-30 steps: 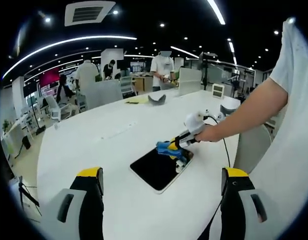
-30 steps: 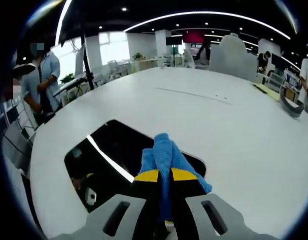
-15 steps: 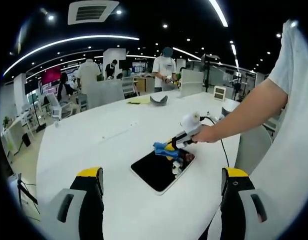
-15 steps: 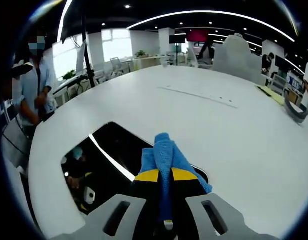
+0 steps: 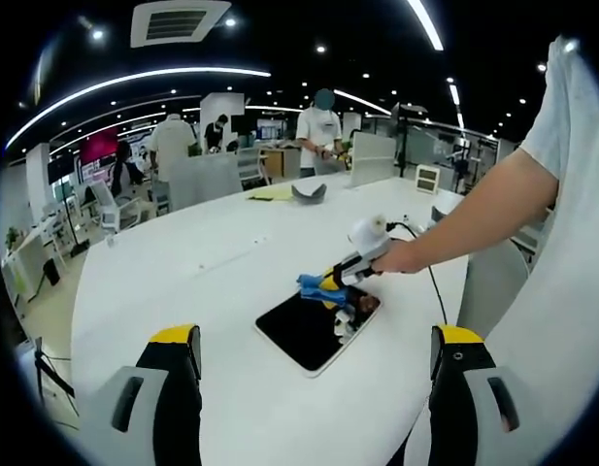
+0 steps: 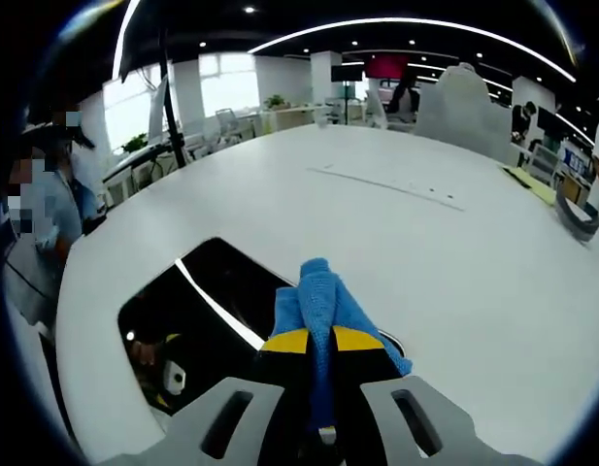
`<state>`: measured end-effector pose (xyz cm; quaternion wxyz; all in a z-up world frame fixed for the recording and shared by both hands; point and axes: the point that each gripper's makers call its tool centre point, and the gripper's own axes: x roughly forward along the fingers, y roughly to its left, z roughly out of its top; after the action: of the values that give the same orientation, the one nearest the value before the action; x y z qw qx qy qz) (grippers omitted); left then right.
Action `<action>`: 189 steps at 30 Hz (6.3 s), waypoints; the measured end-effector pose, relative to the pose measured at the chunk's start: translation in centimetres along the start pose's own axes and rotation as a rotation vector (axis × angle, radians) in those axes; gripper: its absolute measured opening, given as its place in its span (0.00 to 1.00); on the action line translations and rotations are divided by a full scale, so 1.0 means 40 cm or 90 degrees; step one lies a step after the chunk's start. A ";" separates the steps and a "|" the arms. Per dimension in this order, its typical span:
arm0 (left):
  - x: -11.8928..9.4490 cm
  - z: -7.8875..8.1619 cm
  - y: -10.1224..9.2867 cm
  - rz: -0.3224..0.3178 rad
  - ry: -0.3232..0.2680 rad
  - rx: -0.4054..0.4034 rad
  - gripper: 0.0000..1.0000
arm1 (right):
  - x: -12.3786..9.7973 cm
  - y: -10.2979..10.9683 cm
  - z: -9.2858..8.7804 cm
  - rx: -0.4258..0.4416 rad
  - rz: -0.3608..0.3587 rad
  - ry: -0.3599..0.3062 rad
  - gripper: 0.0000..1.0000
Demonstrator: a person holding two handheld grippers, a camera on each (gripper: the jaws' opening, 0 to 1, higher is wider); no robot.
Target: Wipe the mirror surface with the cleaning cloth until all visible marks leave the cleaned area.
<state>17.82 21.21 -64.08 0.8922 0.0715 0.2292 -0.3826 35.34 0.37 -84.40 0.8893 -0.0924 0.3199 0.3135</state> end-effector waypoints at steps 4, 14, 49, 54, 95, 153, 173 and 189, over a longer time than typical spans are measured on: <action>0.000 0.000 -0.002 -0.001 0.000 0.000 0.99 | 0.001 0.002 0.001 -0.002 0.001 0.002 0.02; 0.000 -0.004 0.000 -0.003 0.001 -0.005 0.99 | 0.003 0.000 0.002 -0.006 0.003 0.010 0.02; -0.005 0.001 -0.043 -0.021 -0.005 0.013 0.99 | -0.052 0.104 -0.050 -0.035 0.056 0.017 0.02; -0.010 -0.003 -0.052 -0.023 -0.004 0.013 0.99 | -0.063 0.119 -0.060 -0.034 0.058 0.015 0.02; -0.031 -0.004 -0.107 -0.051 -0.010 0.035 0.99 | -0.137 0.217 -0.123 -0.026 0.071 0.013 0.02; -0.026 -0.018 -0.091 -0.070 -0.001 0.036 0.99 | -0.089 0.269 -0.085 0.004 0.089 0.009 0.02; -0.014 -0.017 -0.055 -0.071 0.004 0.034 0.99 | -0.051 0.256 -0.053 0.013 0.083 -0.001 0.02; -0.001 -0.014 -0.028 -0.070 0.006 0.027 0.99 | -0.013 0.239 -0.022 0.017 0.081 -0.003 0.02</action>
<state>16.80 20.64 -64.52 0.8670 0.0793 0.2287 -0.4355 28.68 7.28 -84.41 0.8696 -0.0595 0.3270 0.3652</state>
